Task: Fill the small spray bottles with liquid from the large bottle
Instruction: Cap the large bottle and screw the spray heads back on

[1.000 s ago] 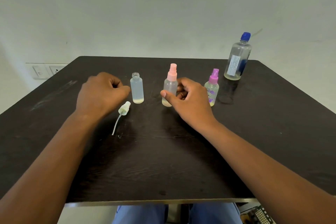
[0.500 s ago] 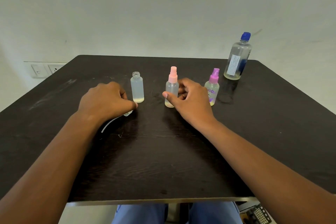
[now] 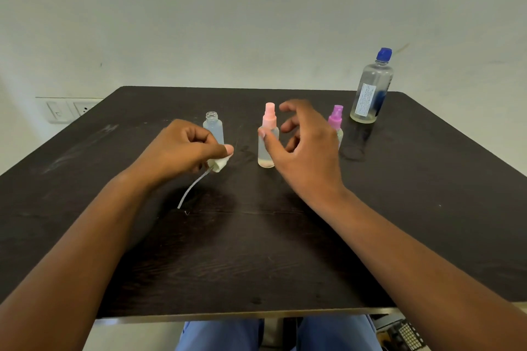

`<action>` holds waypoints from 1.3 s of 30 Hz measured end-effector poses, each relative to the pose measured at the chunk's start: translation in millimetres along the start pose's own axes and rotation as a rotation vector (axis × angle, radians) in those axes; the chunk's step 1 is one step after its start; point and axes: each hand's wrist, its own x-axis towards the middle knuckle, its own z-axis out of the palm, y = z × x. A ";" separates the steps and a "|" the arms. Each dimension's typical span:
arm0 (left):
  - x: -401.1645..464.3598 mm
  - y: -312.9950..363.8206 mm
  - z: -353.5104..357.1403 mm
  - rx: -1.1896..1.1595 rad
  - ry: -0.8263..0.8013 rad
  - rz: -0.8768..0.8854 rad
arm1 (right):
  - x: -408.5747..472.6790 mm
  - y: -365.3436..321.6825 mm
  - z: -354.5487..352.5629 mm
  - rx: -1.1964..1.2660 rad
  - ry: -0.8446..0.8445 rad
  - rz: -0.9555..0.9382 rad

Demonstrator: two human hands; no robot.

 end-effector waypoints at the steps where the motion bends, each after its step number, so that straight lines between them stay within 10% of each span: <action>1: -0.9 1.8 -0.3 -0.076 -0.010 0.018 | 0.4 -3.1 -2.3 0.013 0.049 -0.040; 26: -6.7 10.8 24.8 -0.497 0.007 0.201 | -9.7 -15.2 -6.1 0.497 -0.293 0.049; 35: -1.7 -1.5 14.8 -0.232 0.709 0.321 | -4.4 -13.8 -7.6 0.465 -0.100 0.115; 39: 2.4 -8.2 16.0 -0.071 0.684 0.159 | -3.0 -15.8 -11.4 0.448 -0.030 0.106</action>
